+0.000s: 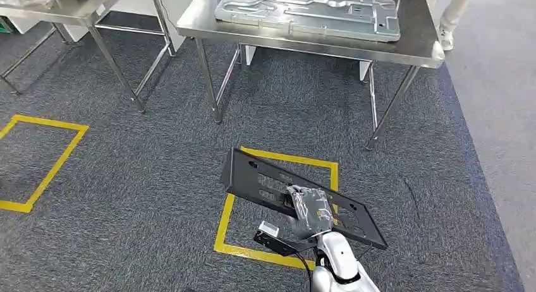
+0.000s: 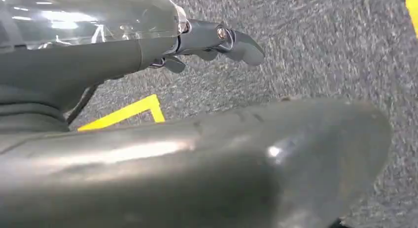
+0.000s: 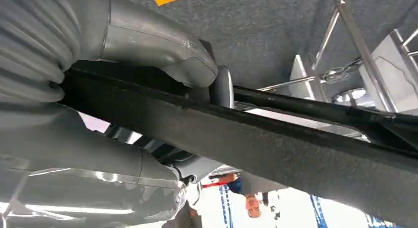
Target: Take the parts from the cabinet and place them on the table.
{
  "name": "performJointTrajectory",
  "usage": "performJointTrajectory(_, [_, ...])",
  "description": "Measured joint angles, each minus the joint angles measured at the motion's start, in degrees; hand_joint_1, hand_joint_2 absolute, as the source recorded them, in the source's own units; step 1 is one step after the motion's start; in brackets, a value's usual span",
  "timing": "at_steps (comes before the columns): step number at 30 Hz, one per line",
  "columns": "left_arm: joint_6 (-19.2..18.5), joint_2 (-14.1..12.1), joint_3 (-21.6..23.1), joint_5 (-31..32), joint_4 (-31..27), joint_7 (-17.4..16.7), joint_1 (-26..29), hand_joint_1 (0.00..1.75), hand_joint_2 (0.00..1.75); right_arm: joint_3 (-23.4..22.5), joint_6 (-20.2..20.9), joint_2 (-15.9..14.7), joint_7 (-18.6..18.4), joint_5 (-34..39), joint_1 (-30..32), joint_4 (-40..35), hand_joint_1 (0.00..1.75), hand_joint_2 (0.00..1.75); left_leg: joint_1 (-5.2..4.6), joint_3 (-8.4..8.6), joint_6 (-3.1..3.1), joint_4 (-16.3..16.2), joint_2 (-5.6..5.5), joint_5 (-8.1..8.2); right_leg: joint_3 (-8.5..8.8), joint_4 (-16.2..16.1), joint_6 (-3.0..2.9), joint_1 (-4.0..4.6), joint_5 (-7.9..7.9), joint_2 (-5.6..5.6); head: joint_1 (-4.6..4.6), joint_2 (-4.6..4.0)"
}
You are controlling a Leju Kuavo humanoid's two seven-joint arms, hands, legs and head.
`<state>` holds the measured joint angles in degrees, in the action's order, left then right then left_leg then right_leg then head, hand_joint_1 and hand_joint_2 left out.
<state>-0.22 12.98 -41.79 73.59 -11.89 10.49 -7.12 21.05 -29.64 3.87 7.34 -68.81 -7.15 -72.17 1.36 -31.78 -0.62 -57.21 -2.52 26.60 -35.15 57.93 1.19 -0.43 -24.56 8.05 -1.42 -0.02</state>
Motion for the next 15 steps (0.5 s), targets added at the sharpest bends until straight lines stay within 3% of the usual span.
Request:
performJointTrajectory(1, [-0.02,-0.02,0.0,-0.04,-0.02,0.06,-0.14,0.0,0.0,0.0,-0.06,-0.05,0.0,0.0,0.11,0.0,1.75,1.75,-0.09,0.33,-0.24,0.51,0.78,-0.31,-0.25,0.8,-0.02,-0.11,-0.61,-2.45,0.02,0.0])
performJointTrajectory(2, [0.0,0.05,0.0,-0.11,-0.02,0.22,-0.19,0.0,0.0,0.02,-0.13,-0.07,0.0,0.0,-0.18,0.04,1.75,1.75,-0.08,0.43,-0.82,0.79,1.4,-0.41,-1.53,3.32,0.33,-0.06,-2.51,-5.35,0.07,0.0])
performJointTrajectory(3, [0.0,0.09,0.0,-0.13,0.0,0.26,-0.13,0.0,0.0,0.02,-0.15,-0.04,0.0,0.0,-0.45,0.07,1.75,1.75,-0.24,0.39,-0.93,0.81,2.18,-0.4,-3.59,7.43,0.65,-0.22,-4.78,-6.66,0.07,0.0])
performJointTrajectory(5, [-0.07,0.07,0.0,-0.22,0.0,0.28,0.18,0.0,0.0,0.02,-0.15,-0.07,0.0,0.04,-0.43,0.2,1.75,1.75,-0.36,0.34,-0.94,0.75,3.85,-0.28,-8.08,16.53,1.17,-0.59,-8.24,-7.52,0.07,0.0])
performJointTrajectory(6, [-0.07,0.07,0.0,-0.24,0.0,0.28,0.2,0.0,0.0,0.02,-0.15,-0.09,0.0,0.07,-0.33,0.33,1.75,1.75,-0.36,0.33,-0.86,0.69,4.56,-0.2,-8.76,17.79,1.41,-0.76,-8.02,-7.63,0.07,0.0])
performJointTrajectory(7, [-0.07,0.07,0.0,-0.24,0.0,0.31,0.16,0.0,0.0,0.02,-0.15,-0.17,0.0,0.07,-0.29,0.44,1.75,1.75,-0.33,0.38,-0.69,0.64,5.23,-0.05,-7.93,16.11,1.58,-0.96,-6.47,-7.83,0.07,0.0])
performJointTrajectory(9, [-0.07,0.13,0.0,-0.24,0.0,0.31,0.11,0.0,0.0,0.02,-0.15,-0.18,0.0,0.07,-0.36,0.44,1.75,1.75,-0.28,0.66,-0.31,0.44,6.43,0.33,-2.94,6.89,1.61,-1.1,-1.93,-9.03,0.07,0.0])
performJointTrajectory(10, [-0.07,0.13,0.0,-0.24,0.0,0.31,0.07,0.0,0.0,0.02,-0.17,-0.18,0.0,0.07,-0.47,0.44,1.75,1.75,-0.4,0.86,0.09,0.17,6.93,0.64,0.19,1.49,1.42,-0.93,-0.09,-11.85,0.07,0.0])
performJointTrajectory(11, [-0.07,0.11,0.0,-0.24,0.0,0.31,0.05,0.0,0.0,0.02,-0.17,-0.18,0.0,0.07,-0.67,0.46,1.75,1.75,-0.93,0.82,0.54,-0.11,7.3,1.01,0.67,0.44,0.71,-0.38,-0.87,-13.71,0.07,0.0])
performJointTrajectory(15, [-0.07,0.11,0.0,-0.24,0.0,0.35,-0.07,0.0,0.0,0.0,-0.22,-0.24,0.0,0.07,-0.65,0.46,1.75,1.75,-0.86,1.66,1.87,0.13,9.59,1.54,0.21,0.37,-0.69,-0.17,-0.72,-10.64,0.04,0.0])
